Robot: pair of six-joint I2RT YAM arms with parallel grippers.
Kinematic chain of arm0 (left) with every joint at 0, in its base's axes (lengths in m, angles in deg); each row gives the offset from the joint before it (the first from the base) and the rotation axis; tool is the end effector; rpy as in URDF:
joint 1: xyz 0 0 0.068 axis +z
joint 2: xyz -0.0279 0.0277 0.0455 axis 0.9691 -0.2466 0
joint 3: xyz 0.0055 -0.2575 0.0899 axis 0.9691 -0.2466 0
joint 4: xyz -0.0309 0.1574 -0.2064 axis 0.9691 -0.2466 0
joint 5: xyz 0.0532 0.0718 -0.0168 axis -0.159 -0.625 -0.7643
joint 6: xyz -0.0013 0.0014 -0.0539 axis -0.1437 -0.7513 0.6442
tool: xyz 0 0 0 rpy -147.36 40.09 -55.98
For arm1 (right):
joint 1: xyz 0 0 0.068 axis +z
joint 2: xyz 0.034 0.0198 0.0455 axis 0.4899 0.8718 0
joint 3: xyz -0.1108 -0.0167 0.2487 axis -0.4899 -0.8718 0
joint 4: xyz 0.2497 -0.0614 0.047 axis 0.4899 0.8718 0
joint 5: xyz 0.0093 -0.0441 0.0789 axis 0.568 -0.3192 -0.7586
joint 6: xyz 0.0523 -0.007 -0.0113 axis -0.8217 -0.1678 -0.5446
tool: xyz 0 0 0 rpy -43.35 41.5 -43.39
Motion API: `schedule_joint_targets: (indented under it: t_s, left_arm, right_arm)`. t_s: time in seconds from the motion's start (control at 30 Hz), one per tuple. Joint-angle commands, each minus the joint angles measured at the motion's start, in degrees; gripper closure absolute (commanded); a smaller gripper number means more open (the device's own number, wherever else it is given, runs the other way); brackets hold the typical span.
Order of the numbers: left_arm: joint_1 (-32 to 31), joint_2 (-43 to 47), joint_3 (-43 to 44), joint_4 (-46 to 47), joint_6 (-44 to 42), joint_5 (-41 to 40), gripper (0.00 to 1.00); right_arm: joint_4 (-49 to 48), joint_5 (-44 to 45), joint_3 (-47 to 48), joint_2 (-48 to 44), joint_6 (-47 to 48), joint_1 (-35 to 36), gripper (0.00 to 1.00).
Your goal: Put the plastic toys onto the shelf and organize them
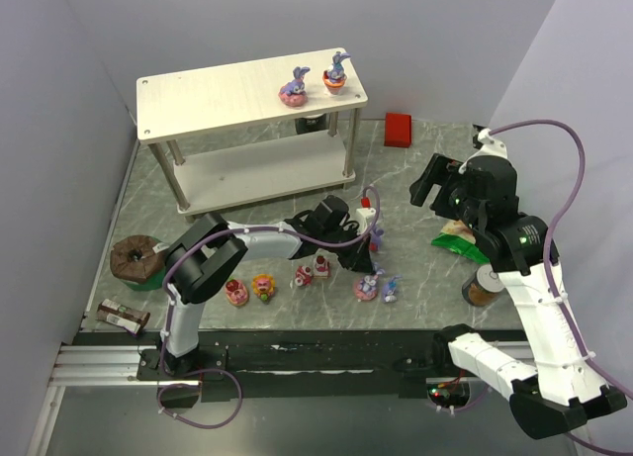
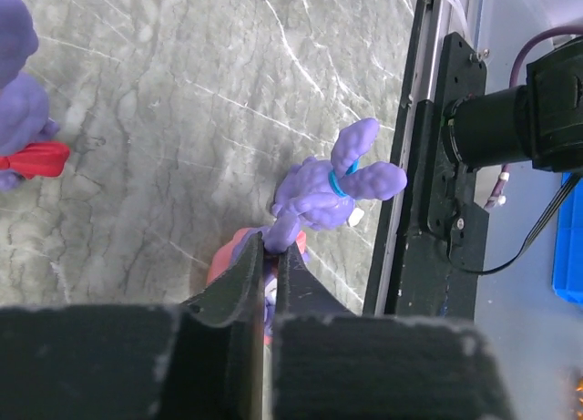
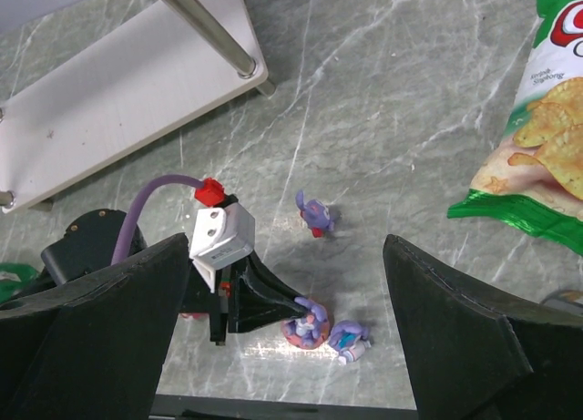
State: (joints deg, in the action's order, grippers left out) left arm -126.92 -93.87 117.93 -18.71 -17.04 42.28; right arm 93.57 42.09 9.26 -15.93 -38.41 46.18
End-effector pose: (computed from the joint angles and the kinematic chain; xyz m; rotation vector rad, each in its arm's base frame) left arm 0.2493 -0.3464 0.1678 1.0961 2.1192 -1.3908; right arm 0.1619 0.0433 0.4256 0.2570 2.0463 0.3054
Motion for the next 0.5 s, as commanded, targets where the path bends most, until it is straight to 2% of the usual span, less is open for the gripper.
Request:
schedule_joint_targets:
  t_s: [0.0, 0.27, 0.47]
  left_arm:
    - [-0.22, 0.75, 1.43, 3.09, 0.19, 0.09, 0.99]
    - [0.92, 4.87, 2.92, -1.55, -0.42, -5.79, 0.99]
    - [5.14, 12.34, 4.86, -5.60, 1.51, -11.68, 0.99]
  right_arm:
    - [0.03, 1.66, -0.38, -0.89, 0.53, -0.32, 0.07]
    - [-1.11, 1.84, -0.72, -0.71, 0.97, -0.32, 0.07]
    - [-2.86, 1.22, -1.51, -0.18, 0.53, -0.41, 0.06]
